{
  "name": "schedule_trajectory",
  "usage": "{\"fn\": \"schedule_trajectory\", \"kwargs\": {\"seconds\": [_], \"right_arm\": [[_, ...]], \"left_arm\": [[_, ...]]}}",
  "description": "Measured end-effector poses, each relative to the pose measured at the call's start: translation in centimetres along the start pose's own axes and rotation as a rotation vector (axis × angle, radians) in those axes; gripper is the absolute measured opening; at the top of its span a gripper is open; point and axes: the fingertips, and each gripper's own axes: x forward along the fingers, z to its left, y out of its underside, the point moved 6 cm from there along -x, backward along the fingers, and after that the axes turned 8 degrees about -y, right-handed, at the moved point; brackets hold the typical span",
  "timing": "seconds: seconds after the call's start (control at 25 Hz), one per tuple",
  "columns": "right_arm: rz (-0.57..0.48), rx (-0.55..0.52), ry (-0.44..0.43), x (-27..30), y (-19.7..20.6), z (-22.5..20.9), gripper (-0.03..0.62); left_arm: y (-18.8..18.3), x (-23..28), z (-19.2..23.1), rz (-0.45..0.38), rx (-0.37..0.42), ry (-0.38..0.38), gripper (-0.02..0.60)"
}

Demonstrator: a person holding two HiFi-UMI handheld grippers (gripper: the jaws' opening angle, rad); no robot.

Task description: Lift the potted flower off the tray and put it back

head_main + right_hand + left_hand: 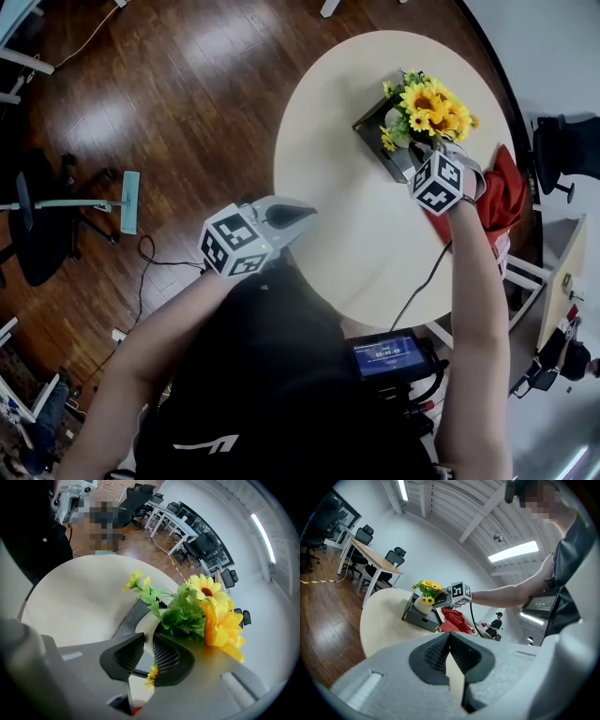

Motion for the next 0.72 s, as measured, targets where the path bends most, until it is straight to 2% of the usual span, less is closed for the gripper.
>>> {"fn": "schedule_trajectory", "kwargs": {"seconds": [0.32,0.72], "right_arm": [[-0.017,0.018,-0.031,-0.2,-0.1,0.4,0.052],[-0.036,0.039,-0.010,-0.9,-0.3,1.2,0.049]], "left_arm": [[-0.4,0.3,0.5,0.002,0.001,-0.002,0.005],[-0.6,0.3,0.5,0.017,0.008,0.012,0.005]]}}
